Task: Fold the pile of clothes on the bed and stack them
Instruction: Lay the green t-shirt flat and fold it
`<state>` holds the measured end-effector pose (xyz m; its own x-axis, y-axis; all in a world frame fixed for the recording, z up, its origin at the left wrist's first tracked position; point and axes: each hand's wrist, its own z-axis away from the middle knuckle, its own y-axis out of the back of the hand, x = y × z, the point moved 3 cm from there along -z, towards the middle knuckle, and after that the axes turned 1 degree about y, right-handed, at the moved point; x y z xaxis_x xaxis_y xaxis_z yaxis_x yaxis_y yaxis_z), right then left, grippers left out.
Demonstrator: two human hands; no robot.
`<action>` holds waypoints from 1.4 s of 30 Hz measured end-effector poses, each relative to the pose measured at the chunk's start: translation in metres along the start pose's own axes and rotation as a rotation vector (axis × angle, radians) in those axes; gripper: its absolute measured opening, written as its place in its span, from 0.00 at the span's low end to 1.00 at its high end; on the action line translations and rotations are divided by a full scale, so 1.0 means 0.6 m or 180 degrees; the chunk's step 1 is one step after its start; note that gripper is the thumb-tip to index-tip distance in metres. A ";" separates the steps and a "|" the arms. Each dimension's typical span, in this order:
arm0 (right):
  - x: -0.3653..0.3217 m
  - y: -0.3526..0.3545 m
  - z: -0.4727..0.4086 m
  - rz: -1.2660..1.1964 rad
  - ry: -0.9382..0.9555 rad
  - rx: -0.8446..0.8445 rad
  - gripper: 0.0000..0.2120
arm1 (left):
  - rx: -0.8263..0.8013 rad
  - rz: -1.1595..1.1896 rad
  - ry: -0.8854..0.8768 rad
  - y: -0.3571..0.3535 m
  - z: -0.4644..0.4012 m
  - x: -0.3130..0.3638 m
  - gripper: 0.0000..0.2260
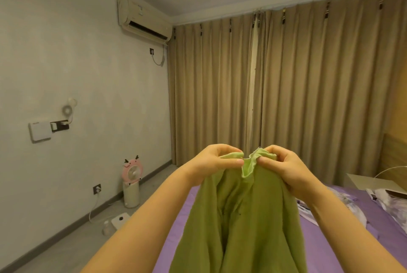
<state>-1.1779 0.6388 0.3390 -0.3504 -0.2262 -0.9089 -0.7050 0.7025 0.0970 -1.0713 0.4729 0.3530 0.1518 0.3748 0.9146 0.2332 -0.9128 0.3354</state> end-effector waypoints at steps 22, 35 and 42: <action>-0.057 -0.054 0.052 0.0465 0.0121 0.0069 0.15 | -0.0912 0.0629 -0.0475 -0.015 0.017 0.001 0.22; -0.066 -0.045 0.093 0.1081 0.0012 0.0419 0.12 | -0.1111 0.0980 -0.0188 -0.034 0.009 -0.017 0.10; -0.057 -0.049 0.108 0.0913 -0.0148 0.0523 0.11 | -0.1285 0.0731 -0.0311 -0.046 0.020 -0.022 0.05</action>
<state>-1.1053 0.6696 0.3407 -0.4891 0.0249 -0.8719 -0.4714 0.8334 0.2883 -1.0684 0.4951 0.3286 0.2499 0.1519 0.9563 -0.2060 -0.9567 0.2058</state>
